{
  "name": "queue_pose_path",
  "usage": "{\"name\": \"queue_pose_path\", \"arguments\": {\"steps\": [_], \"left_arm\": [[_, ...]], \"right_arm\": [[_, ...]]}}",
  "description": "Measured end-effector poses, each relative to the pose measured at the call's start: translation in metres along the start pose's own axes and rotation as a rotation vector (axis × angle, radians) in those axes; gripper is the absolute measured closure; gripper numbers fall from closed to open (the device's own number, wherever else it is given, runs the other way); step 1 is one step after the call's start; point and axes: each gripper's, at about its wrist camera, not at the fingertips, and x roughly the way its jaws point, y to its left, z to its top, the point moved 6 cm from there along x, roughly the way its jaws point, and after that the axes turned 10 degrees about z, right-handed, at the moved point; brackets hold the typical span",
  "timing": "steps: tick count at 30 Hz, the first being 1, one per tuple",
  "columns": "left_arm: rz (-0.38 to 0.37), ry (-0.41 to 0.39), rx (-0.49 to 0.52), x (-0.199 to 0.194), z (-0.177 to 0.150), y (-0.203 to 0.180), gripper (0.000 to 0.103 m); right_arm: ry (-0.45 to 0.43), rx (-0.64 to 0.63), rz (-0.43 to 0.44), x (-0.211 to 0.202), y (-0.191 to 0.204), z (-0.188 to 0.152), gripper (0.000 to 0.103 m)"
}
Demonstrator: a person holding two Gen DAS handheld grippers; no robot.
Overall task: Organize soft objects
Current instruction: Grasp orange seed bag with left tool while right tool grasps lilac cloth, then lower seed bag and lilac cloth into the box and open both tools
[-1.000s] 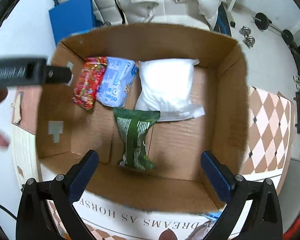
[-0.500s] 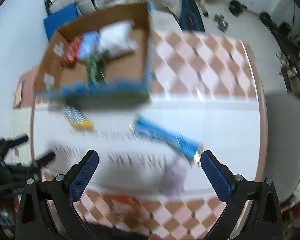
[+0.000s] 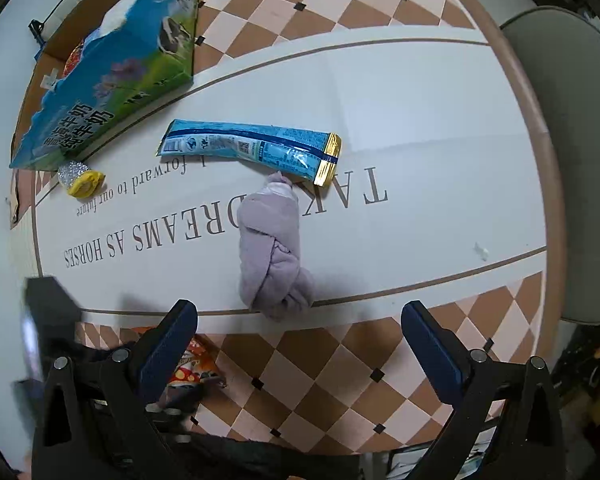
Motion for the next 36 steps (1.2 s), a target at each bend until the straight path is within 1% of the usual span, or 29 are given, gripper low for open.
{"name": "queue_pose_path", "arguments": {"steps": [1, 2, 3, 4, 5, 6, 7, 9, 11, 12, 13, 14, 15, 16, 17, 19, 21, 23, 24, 26, 27, 29, 32, 33, 34, 35, 36], "left_arm": [[0.020, 0.007, -0.001, 0.004, 0.001, -0.001, 0.035], [0.038, 0.011, -0.006, 0.008, 0.003, -0.001, 0.042], [0.042, -0.005, -0.020, 0.006, 0.005, 0.000, 0.044], [0.061, -0.020, -0.033, 0.005, 0.008, 0.001, 0.051], [0.073, -0.025, -0.042, 0.004, 0.010, 0.003, 0.056], [0.077, -0.027, -0.056, 0.003, 0.013, 0.006, 0.057], [0.077, -0.027, -0.074, 0.002, 0.014, 0.009, 0.062], [0.112, -0.042, -0.098, -0.001, 0.018, 0.017, 0.062], [0.131, -0.048, -0.125, -0.003, 0.020, 0.027, 0.063], [0.128, -0.046, -0.137, -0.004, 0.019, 0.031, 0.064], [0.125, -0.044, -0.148, -0.005, 0.019, 0.035, 0.064], [0.123, -0.043, -0.160, -0.008, 0.018, 0.040, 0.064], [0.115, -0.048, -0.172, -0.014, 0.017, 0.046, 0.064], [0.105, -0.058, -0.185, -0.021, 0.016, 0.051, 0.064], [0.095, -0.072, -0.200, -0.030, 0.018, 0.051, 0.064], [0.068, -0.116, -0.231, -0.058, 0.018, 0.065, 0.064], [0.046, -0.177, -0.260, -0.095, 0.022, 0.083, 0.064], [0.034, -0.247, -0.281, -0.134, 0.027, 0.101, 0.064], [0.030, -0.291, -0.289, -0.160, 0.034, 0.115, 0.064], [0.023, -0.333, -0.299, -0.194, 0.047, 0.138, 0.064], [0.022, -0.353, -0.305, -0.213, 0.059, 0.153, 0.064], [0.026, -0.380, -0.324, -0.239, 0.082, 0.192, 0.064], [0.047, -0.378, -0.352, -0.256, 0.121, 0.230, 0.064], [0.044, -0.361, -0.356, -0.254, 0.134, 0.242, 0.064], [0.035, -0.339, -0.369, -0.250, 0.146, 0.254, 0.064], [0.024, -0.311, -0.364, -0.243, 0.156, 0.263, 0.064], [0.002, -0.266, -0.363, -0.234, 0.171, 0.273, 0.064]], "right_arm": [[-0.001, 0.000, 0.007, 0.003, 0.000, 0.002, 0.000], [0.001, 0.003, 0.007, 0.005, 0.001, 0.005, 0.000], [0.006, 0.004, 0.009, 0.009, 0.002, 0.008, 0.000], [0.011, 0.003, 0.014, 0.013, 0.004, 0.011, 0.000], [0.018, 0.005, 0.020, 0.018, 0.005, 0.014, 0.000], [0.027, 0.009, 0.024, 0.025, 0.005, 0.017, 0.000], [0.038, 0.013, 0.029, 0.033, 0.006, 0.020, 0.000], [0.056, 0.018, 0.040, 0.045, 0.008, 0.025, 0.000], [0.079, 0.022, 0.041, 0.058, 0.010, 0.028, 0.005], [0.097, 0.020, 0.036, 0.065, 0.012, 0.028, 0.012], [0.117, 0.014, 0.027, 0.071, 0.013, 0.027, 0.023], [0.142, 0.010, 0.013, 0.078, 0.014, 0.025, 0.030], [0.168, 0.006, 0.001, 0.084, 0.016, 0.021, 0.052], [0.184, 0.003, -0.010, 0.088, 0.017, 0.018, 0.066], [0.187, -0.003, -0.020, 0.089, 0.020, 0.015, 0.066], [0.180, -0.024, -0.011, 0.085, 0.029, 0.013, 0.071], [0.175, -0.043, 0.051, 0.070, 0.048, 0.011, 0.071], [0.148, -0.084, 0.109, 0.047, 0.073, 0.014, 0.071], [0.121, -0.115, 0.136, 0.031, 0.090, 0.019, 0.071], [0.062, -0.172, 0.185, -0.003, 0.125, 0.033, 0.071], [0.040, -0.194, 0.204, -0.017, 0.140, 0.041, 0.071], [-0.001, -0.250, 0.248, -0.042, 0.176, 0.061, 0.071], [-0.034, -0.309, 0.273, -0.056, 0.223, 0.094, 0.071], [-0.052, -0.326, 0.264, -0.055, 0.238, 0.110, 0.071], [-0.061, -0.333, 0.253, -0.055, 0.246, 0.122, 0.071], [-0.059, -0.335, 0.249, -0.048, 0.257, 0.134, 0.071], [-0.045, -0.336, 0.258, -0.040, 0.269, 0.147, 0.071]]}}
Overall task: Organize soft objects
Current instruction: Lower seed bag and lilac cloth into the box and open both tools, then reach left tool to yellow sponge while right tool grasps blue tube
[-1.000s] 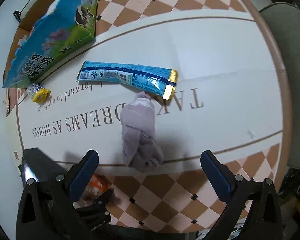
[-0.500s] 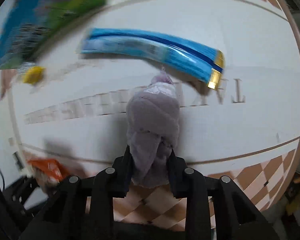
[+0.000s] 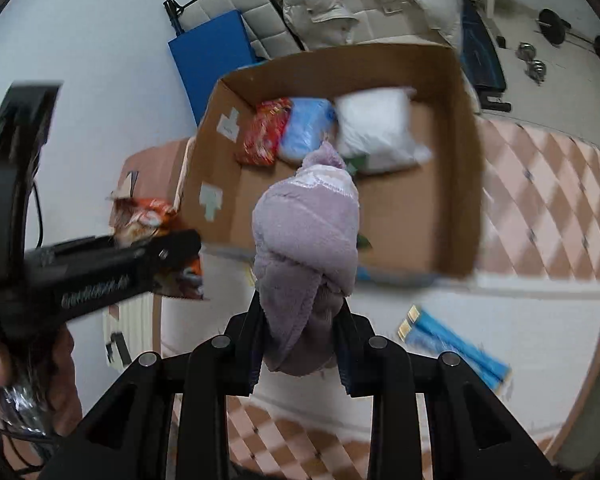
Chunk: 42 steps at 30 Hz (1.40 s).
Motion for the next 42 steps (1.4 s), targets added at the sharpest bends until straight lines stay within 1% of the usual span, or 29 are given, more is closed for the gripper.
{"name": "queue_pose_path", "arguments": {"steps": [2, 5, 6, 9, 12, 16, 22, 25, 26, 27, 28, 29, 30, 31, 34, 35, 36, 37, 38, 40, 42], "left_arm": [[0.005, 0.044, 0.001, 0.015, 0.013, 0.009, 0.064], [0.025, 0.115, 0.013, 0.045, 0.031, 0.014, 0.064], [0.038, 0.049, 0.047, 0.052, 0.041, 0.015, 0.064], [0.064, 0.093, 0.064, 0.071, 0.052, 0.017, 0.064], [0.086, 0.112, 0.077, 0.085, 0.055, 0.019, 0.064], [0.086, 0.136, 0.085, 0.095, 0.055, 0.020, 0.064], [0.119, 0.204, 0.104, 0.101, 0.047, 0.023, 0.063], [0.115, 0.234, 0.097, 0.106, 0.045, 0.027, 0.063], [0.104, 0.258, 0.088, 0.110, 0.047, 0.027, 0.062], [0.085, 0.273, 0.076, 0.111, 0.044, 0.028, 0.062], [0.078, 0.288, 0.069, 0.112, 0.044, 0.029, 0.062], [0.073, 0.300, 0.061, 0.112, 0.042, 0.030, 0.057], [0.072, 0.311, 0.056, 0.110, 0.040, 0.031, 0.056], [0.078, 0.340, 0.052, 0.107, 0.039, 0.033, 0.054], [0.073, 0.306, 0.036, 0.094, 0.041, 0.037, 0.035], [0.067, 0.296, 0.029, 0.090, 0.042, 0.040, 0.031], [0.061, 0.281, 0.022, 0.083, 0.043, 0.040, 0.030], [0.058, 0.258, 0.017, 0.075, 0.044, 0.041, 0.026], [0.058, 0.233, 0.013, 0.067, 0.043, 0.041, 0.019], [0.053, 0.189, 0.000, 0.052, 0.042, 0.040, 0.010], [0.043, 0.136, -0.009, 0.035, 0.038, 0.039, 0.010]], "right_arm": [[0.031, 0.010, 0.009, 0.023, 0.005, 0.023, 0.071], [0.065, 0.009, -0.010, 0.057, 0.008, 0.048, 0.071], [0.078, 0.009, -0.021, 0.069, 0.008, 0.053, 0.071], [0.126, 0.022, -0.028, 0.099, 0.007, 0.064, 0.071], [0.159, 0.026, -0.041, 0.120, 0.004, 0.068, 0.071], [0.189, 0.044, -0.043, 0.136, 0.002, 0.068, 0.071], [0.212, 0.050, -0.056, 0.149, -0.001, 0.074, 0.070], [0.236, 0.046, -0.062, 0.156, 0.003, 0.076, 0.068], [0.244, 0.044, -0.070, 0.158, 0.001, 0.076, 0.067], [0.251, 0.044, -0.076, 0.160, 0.000, 0.077, 0.065], [0.258, 0.044, -0.080, 0.160, 0.000, 0.077, 0.060], [0.264, 0.045, -0.085, 0.161, 0.000, 0.077, 0.055], [0.266, 0.046, -0.091, 0.160, 0.000, 0.077, 0.042], [0.263, 0.047, -0.091, 0.157, 0.001, 0.078, 0.034], [0.253, 0.050, -0.105, 0.150, 0.001, 0.081, 0.032], [0.249, 0.050, -0.108, 0.147, 0.000, 0.080, 0.030], [0.244, 0.049, -0.113, 0.142, 0.000, 0.080, 0.023], [0.235, 0.042, -0.124, 0.138, 0.000, 0.081, 0.014], [0.222, 0.029, -0.142, 0.131, 0.000, 0.081, 0.010], [0.195, 0.001, -0.180, 0.117, 0.002, 0.084, 0.001], [0.164, -0.019, -0.202, 0.102, 0.003, 0.088, 0.000]]}}
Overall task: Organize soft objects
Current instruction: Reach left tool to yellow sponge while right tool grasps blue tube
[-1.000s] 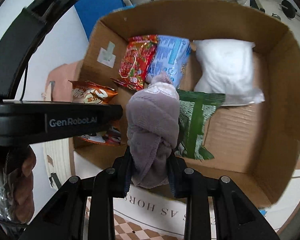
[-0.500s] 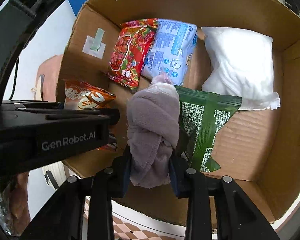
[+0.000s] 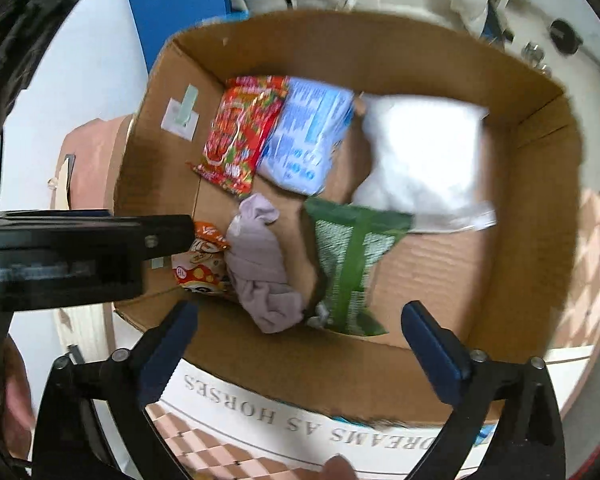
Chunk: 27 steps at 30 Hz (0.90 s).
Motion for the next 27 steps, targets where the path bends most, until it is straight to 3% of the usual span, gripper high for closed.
{"name": "queue_pose_path", "arguments": {"steps": [4, 9, 12, 15, 16, 17, 19, 24, 27], "left_arm": [[0.012, -0.134, -0.023, -0.032, -0.017, 0.002, 0.002], [0.045, -0.213, -0.085, -0.027, -0.069, 0.007, 0.002], [0.043, -0.190, -0.158, -0.003, -0.099, 0.007, 0.002], [-0.041, -0.102, -0.225, 0.036, -0.124, 0.002, 0.002], [-0.077, -0.065, -0.237, 0.049, -0.127, -0.002, 0.006], [-0.090, -0.039, -0.242, 0.060, -0.128, -0.005, 0.019], [-0.062, -0.019, -0.223, 0.079, -0.123, -0.015, 0.035], [-0.036, 0.007, -0.185, 0.111, -0.108, -0.040, 0.035], [-0.009, 0.019, -0.171, 0.125, -0.104, -0.047, 0.035]], "right_arm": [[-0.087, -0.024, -0.023, -0.036, -0.003, -0.010, 0.000], [-0.173, -0.074, -0.045, -0.076, -0.014, -0.056, 0.000], [-0.214, -0.085, -0.070, -0.092, -0.036, -0.099, 0.000], [-0.212, -0.080, -0.149, -0.088, -0.068, -0.143, 0.000], [-0.199, -0.074, -0.179, -0.083, -0.082, -0.155, 0.000], [-0.182, -0.065, -0.200, -0.077, -0.093, -0.163, 0.000], [-0.138, -0.026, -0.225, -0.062, -0.122, -0.181, 0.000], [-0.087, 0.037, -0.244, -0.029, -0.174, -0.194, 0.006], [-0.028, -0.009, -0.213, -0.011, -0.180, -0.194, 0.006]]}}
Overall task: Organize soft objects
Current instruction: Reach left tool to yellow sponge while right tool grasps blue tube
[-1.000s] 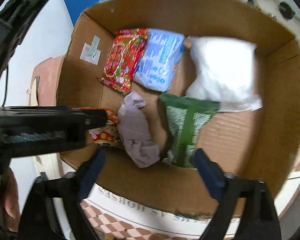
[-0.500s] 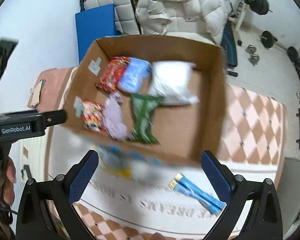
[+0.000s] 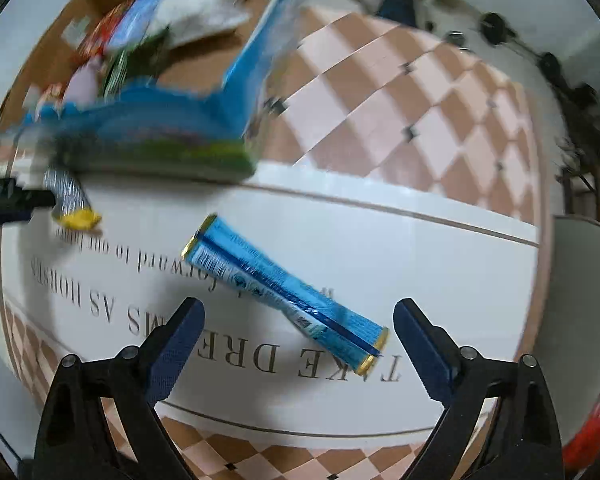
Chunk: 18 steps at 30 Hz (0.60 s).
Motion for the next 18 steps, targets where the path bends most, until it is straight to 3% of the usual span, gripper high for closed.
{"name": "queue_pose_path", "arguments": {"steps": [4, 7, 8, 9, 10, 12, 18], "left_arm": [[0.071, -0.038, 0.044, 0.008, 0.004, -0.003, 0.037], [0.136, -0.036, 0.094, 0.017, -0.001, 0.004, 0.060], [0.139, -0.027, 0.104, 0.020, -0.005, 0.007, 0.062], [0.142, -0.029, 0.113, 0.023, -0.010, 0.011, 0.063], [0.157, -0.033, 0.128, 0.024, -0.015, 0.016, 0.063], [0.169, -0.003, 0.160, 0.031, -0.031, 0.023, 0.063], [0.144, 0.050, 0.174, 0.042, -0.065, 0.040, 0.063]], "right_arm": [[0.077, -0.127, 0.009, 0.029, 0.007, -0.002, 0.006], [0.113, -0.151, -0.012, 0.049, 0.002, 0.001, 0.006], [0.124, -0.140, -0.015, 0.054, -0.001, 0.001, 0.006], [0.135, -0.122, -0.011, 0.058, -0.003, 0.001, 0.014], [0.145, -0.101, 0.003, 0.060, -0.004, -0.001, 0.031], [0.173, -0.034, 0.028, 0.065, -0.005, -0.007, 0.054], [0.231, 0.077, 0.133, 0.074, 0.006, -0.043, 0.058]]}}
